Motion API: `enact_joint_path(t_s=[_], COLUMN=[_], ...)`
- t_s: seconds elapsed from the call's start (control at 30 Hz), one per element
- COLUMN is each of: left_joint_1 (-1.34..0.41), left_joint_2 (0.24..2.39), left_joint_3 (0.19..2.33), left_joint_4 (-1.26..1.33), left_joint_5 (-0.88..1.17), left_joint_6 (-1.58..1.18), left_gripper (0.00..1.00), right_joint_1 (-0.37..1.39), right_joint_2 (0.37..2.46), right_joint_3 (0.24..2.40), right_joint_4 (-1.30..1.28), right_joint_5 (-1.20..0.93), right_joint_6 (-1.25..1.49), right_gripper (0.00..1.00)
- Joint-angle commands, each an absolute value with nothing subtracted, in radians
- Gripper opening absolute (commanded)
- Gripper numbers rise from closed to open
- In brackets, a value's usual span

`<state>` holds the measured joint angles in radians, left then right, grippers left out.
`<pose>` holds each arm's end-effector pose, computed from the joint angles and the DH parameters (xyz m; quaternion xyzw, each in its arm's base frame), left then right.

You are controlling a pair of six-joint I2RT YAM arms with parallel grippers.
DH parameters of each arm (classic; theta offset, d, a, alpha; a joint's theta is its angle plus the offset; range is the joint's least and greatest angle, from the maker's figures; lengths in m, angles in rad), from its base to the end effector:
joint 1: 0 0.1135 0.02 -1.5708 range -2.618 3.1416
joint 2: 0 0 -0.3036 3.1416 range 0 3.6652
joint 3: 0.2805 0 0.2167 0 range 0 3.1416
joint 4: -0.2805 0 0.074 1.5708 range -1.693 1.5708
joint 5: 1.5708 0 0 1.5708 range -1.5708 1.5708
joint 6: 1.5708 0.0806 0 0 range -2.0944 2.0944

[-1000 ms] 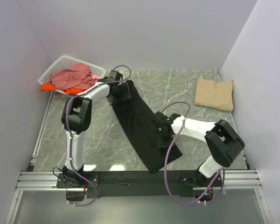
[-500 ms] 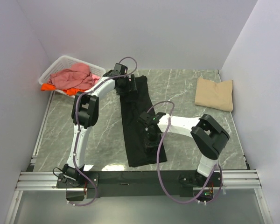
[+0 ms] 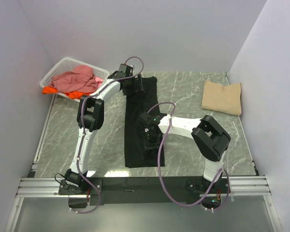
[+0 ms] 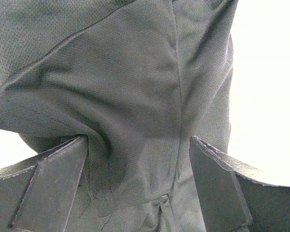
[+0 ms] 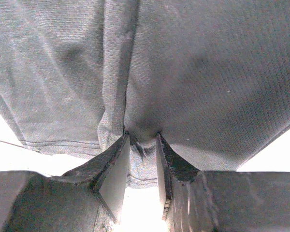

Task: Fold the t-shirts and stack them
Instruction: Fold the tshirt

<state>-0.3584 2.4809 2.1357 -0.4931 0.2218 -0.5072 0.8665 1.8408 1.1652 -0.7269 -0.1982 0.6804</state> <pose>0.5351 -0.2194 0.1723 -0.0294 0.9283 -0.2431 0.2798 0.1994 0.2592 0.1718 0.1004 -0.9865 -0.1290 0.0090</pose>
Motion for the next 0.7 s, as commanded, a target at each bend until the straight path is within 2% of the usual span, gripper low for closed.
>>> enact_joint_path(t_s=[0.0, 0.23, 0.37, 0.47, 0.6, 0.67], left_joint_1=[-0.361, -0.333, -0.319, -0.318, -0.322, -0.337], left_joint_2=[2.548, 2.413, 2.275, 2.108, 1.87, 1.741], left_joint_3=[2.125, 2.256, 2.174, 1.97, 1.537, 1.404], left_joint_4=[-0.561, -0.522, -0.496, -0.465, -0.405, -0.402], left_joint_5=[0.219, 0.213, 0.177, 0.12, 0.091, 0.068], left_joint_6=[-0.483, -0.514, -0.509, -0.515, -0.577, -0.604], left_gripper=[0.95, 0.99, 0.99, 0.99, 0.99, 0.99], right_joint_1=[0.874, 0.873, 0.873, 0.873, 0.873, 0.876], right_joint_2=[1.844, 1.801, 1.741, 1.683, 1.594, 1.556], right_joint_3=[1.226, 1.362, 1.353, 1.274, 1.129, 1.053], right_joint_4=[-0.736, -0.859, -0.894, -0.871, -0.825, -0.807], right_joint_5=[-0.198, -0.123, -0.084, -0.086, -0.08, -0.069], right_joint_6=[0.654, 0.586, 0.583, 0.6, 0.65, 0.682], right_gripper=[0.36, 0.42, 0.44, 0.45, 0.45, 0.45])
